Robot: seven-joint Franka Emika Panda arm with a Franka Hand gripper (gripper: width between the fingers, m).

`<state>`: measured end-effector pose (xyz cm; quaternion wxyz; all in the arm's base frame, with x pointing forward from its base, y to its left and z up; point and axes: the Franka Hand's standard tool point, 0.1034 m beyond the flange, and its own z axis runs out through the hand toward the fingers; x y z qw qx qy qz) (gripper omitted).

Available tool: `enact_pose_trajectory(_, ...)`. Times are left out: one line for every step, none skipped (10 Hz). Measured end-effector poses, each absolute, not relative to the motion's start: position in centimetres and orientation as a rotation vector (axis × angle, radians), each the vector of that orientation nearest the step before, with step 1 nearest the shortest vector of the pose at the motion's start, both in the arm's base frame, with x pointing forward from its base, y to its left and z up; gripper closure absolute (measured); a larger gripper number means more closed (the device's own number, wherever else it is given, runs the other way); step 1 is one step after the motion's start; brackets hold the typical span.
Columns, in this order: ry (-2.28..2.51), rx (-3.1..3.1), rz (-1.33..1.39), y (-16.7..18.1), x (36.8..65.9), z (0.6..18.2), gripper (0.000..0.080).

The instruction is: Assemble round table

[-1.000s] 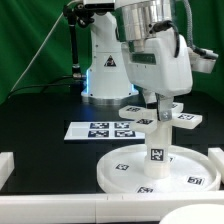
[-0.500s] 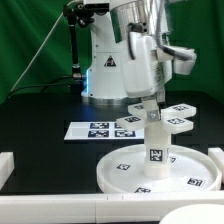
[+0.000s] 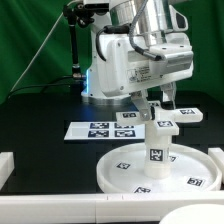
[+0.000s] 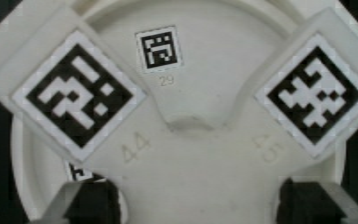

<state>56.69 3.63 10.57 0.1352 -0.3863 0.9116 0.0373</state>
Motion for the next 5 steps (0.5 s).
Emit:
enact_pose_trajectory(2.641,-1.122,0.112,3.8,56.6,10.4,0.0352)
enact_pose_trajectory(2.627,-1.152,0.11,3.8,56.6,10.5,0.0203)
enact_pose_trajectory(2.596,-1.195,0.115,3.8,56.8,11.3,0.0159)
enact_pose_trajectory(2.573,-1.206,0.116,3.9,56.9,12.4,0.0159)
enact_pose_trajectory(2.565,-1.188,0.119,4.2,56.9,13.2,0.0152)
